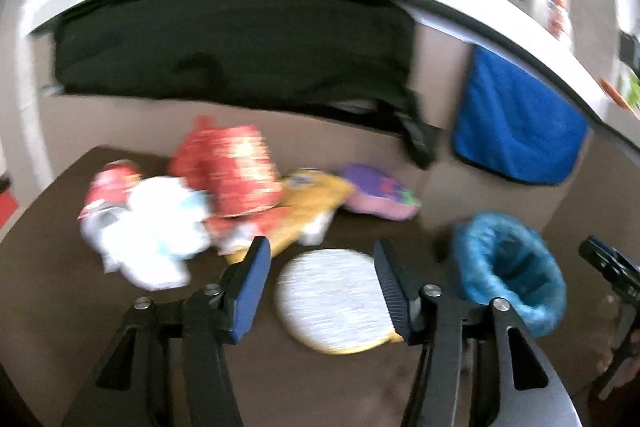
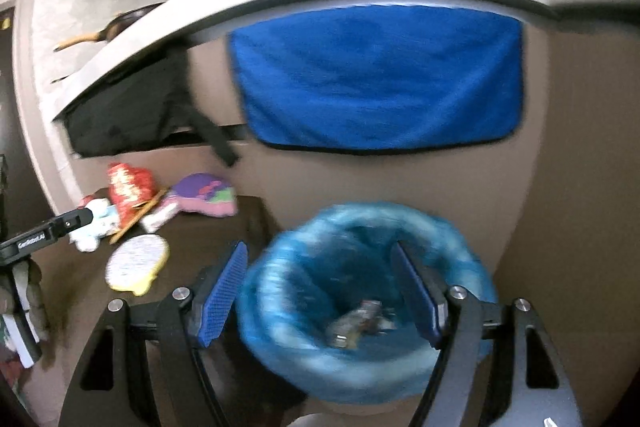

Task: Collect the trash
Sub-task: 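Open both grippers to drop the wrapper and tape roll into the bin, then grasp the crumpled white tissue with the left gripper, then grasp the silver round sponge by its yellow handle with the right gripper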

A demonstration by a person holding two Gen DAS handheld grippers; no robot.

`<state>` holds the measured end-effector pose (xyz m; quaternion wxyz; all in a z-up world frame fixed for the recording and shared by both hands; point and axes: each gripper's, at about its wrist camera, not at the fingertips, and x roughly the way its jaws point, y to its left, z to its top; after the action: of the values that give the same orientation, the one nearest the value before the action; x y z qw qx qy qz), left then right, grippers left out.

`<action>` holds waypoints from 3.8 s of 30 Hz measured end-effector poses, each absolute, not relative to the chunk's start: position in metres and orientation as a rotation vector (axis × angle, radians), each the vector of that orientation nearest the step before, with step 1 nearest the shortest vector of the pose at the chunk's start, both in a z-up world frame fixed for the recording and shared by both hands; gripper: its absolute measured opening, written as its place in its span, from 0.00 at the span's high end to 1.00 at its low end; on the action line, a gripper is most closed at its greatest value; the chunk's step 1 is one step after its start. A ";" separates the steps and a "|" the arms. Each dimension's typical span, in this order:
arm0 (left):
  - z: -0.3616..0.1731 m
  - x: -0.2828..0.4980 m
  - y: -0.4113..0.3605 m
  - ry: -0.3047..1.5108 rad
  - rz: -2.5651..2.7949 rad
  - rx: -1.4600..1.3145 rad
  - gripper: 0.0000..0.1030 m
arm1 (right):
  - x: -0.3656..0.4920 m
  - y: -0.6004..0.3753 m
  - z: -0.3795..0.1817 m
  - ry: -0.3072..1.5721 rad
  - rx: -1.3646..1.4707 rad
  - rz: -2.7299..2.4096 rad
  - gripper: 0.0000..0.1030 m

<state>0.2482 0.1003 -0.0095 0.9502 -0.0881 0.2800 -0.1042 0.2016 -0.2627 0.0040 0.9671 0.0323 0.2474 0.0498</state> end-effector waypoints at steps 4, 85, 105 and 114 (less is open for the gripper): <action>-0.017 0.242 0.153 0.563 -0.124 -0.211 0.46 | 0.210 -0.224 0.003 0.504 0.038 0.171 0.30; -0.046 0.197 0.214 0.662 -0.109 -0.385 0.75 | 0.301 -0.058 -0.057 0.784 -0.077 0.424 0.85; -0.054 0.178 0.246 0.645 -0.055 -0.444 0.75 | 0.242 0.013 -0.035 0.791 -0.079 0.742 0.80; -0.067 0.156 0.251 0.708 -0.065 -0.380 0.75 | 0.242 0.038 -0.048 0.824 -0.138 0.762 0.81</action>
<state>0.1556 0.2514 -0.0669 0.9199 -0.1848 0.3444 -0.0315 0.2424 0.0376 -0.0482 0.8443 -0.0655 0.3906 0.3610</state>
